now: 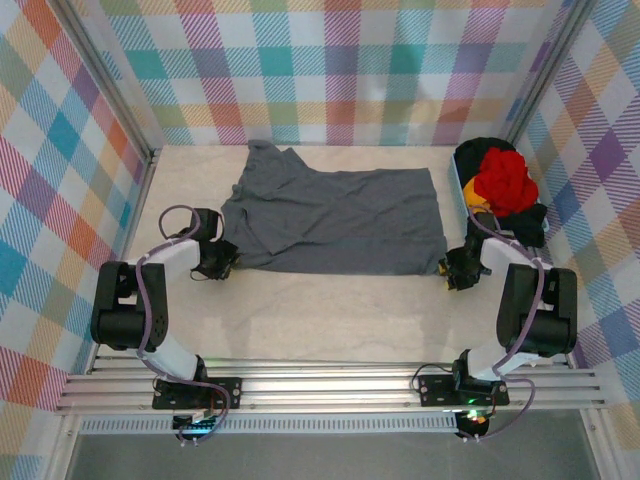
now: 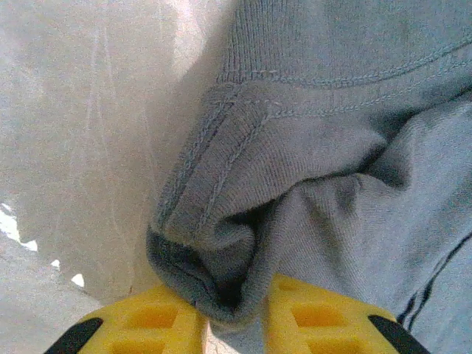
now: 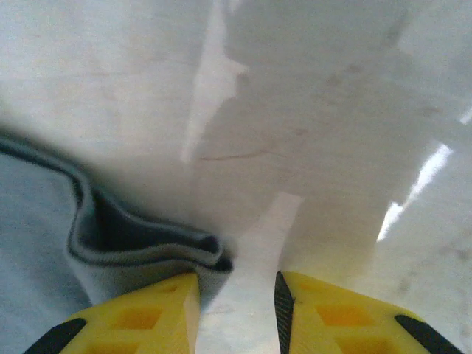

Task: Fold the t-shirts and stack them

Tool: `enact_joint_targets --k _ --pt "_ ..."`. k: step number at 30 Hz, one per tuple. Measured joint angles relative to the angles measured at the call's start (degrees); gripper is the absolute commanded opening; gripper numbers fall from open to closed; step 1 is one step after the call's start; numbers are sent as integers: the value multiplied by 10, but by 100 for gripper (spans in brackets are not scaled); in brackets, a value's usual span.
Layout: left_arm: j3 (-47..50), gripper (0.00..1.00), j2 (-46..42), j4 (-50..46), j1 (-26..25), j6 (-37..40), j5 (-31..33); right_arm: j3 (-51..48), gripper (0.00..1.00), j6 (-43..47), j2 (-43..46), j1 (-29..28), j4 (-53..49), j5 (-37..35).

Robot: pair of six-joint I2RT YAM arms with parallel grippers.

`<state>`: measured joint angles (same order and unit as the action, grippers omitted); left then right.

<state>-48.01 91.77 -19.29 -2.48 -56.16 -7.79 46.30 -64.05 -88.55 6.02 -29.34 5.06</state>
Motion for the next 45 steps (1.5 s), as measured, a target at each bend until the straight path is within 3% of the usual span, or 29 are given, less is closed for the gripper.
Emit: enact_joint_targets --k 9,12,15,17,18,26,33,44,45 --pt "-17 24 21 0 0 5 4 28 31 9 -35 -5 25 -5" --pt "-30 20 33 0 0 7 4 33 25 14 -46 -5 19 -5" --pt "-38 0 41 0 0 17 9 35 14 19 -48 -5 13 -7" --pt "-44 0 42 -1 1 19 14 37 1 21 -48 -5 13 -9" --pt "-46 0 43 0 2 23 17 41 0 24 -50 -5 18 -12" --pt "-47 0 37 -12 37 46 25 59 0 64 -34 -9 5 -56" --pt "-41 0 -24 -52 43 67 24 42 0 95 30 -12 -36 -59" --pt "78 0 -133 -127 45 60 37 -23 0 110 53 -11 -138 -42" --pt "88 0 -141 -130 45 59 36 -25 9 110 59 -11 -146 -43"
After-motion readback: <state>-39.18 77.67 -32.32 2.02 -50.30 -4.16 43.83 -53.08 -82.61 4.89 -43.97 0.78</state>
